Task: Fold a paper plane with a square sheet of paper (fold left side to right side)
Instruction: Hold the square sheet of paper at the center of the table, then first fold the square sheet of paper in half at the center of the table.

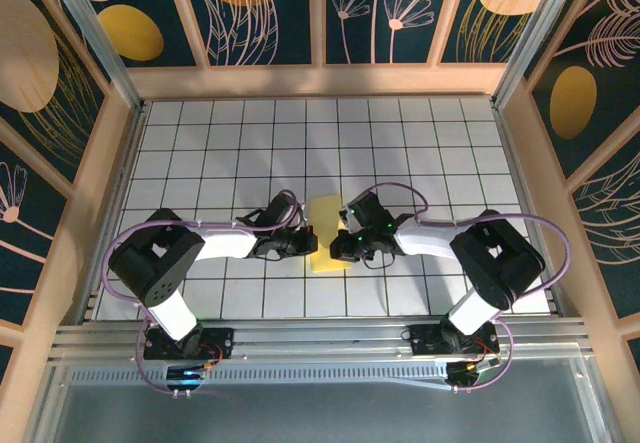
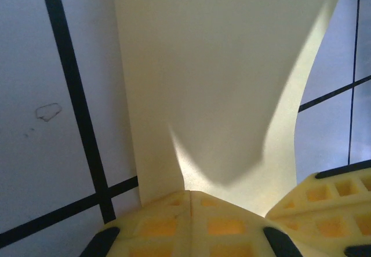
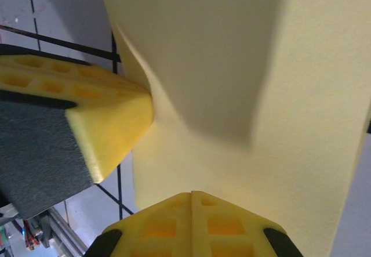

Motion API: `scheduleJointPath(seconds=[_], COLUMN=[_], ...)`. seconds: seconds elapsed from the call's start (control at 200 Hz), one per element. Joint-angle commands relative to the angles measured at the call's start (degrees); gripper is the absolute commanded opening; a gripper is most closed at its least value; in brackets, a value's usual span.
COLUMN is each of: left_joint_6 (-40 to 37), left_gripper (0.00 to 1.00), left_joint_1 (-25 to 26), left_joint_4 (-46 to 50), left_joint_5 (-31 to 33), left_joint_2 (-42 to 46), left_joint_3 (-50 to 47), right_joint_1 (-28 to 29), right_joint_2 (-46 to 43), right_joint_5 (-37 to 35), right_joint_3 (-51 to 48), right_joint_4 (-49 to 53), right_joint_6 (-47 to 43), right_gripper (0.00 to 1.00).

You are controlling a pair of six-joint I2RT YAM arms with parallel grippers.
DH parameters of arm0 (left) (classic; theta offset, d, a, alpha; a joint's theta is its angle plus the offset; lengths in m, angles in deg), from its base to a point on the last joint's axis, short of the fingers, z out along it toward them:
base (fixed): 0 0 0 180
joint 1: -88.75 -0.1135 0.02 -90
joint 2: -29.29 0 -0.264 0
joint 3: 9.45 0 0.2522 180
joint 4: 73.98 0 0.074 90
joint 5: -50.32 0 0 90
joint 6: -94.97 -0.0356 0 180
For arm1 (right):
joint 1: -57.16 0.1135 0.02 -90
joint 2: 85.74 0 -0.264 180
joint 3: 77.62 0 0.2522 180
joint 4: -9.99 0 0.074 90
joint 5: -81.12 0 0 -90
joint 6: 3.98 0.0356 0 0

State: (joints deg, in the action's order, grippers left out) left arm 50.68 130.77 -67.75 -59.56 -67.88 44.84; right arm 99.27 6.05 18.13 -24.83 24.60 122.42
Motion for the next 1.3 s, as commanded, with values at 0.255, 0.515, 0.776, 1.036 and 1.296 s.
scheduleJointPath(seconds=[0.255, 0.515, 0.776, 1.036, 1.296], left_joint_6=[-0.52, -0.38, -0.43, -0.05, 0.33], left_gripper=[0.0, 0.0, 0.0, 0.0, 0.0], left_joint_1=[-0.18, -2.21, -3.55, -3.96, -4.82], left_joint_4=[4.56, 2.09, -0.36, -0.64, -1.17], left_joint_5=[-1.08, -1.3, -1.36, 0.07, 1.37], left_joint_2=[0.55, -0.66, -3.86, -5.48, -6.63], left_joint_3=[4.51, 5.87, 4.35, 4.38, 4.02], right_joint_1=[0.87, 0.87, 0.87, 0.87, 0.84], right_joint_2=[3.25, 4.18, 4.69, 5.48, 6.07], right_joint_5=[-7.08, -7.49, -7.73, -8.28, -9.49], right_joint_3=[-0.16, -0.97, -1.14, -0.97, -1.14], right_joint_4=[8.46, 7.52, 7.46, 8.41, 9.85], right_joint_6=[-1.06, -0.72, -0.72, -1.18, -1.68], right_gripper=[0.0, 0.0, 0.0, 0.0, 0.0])
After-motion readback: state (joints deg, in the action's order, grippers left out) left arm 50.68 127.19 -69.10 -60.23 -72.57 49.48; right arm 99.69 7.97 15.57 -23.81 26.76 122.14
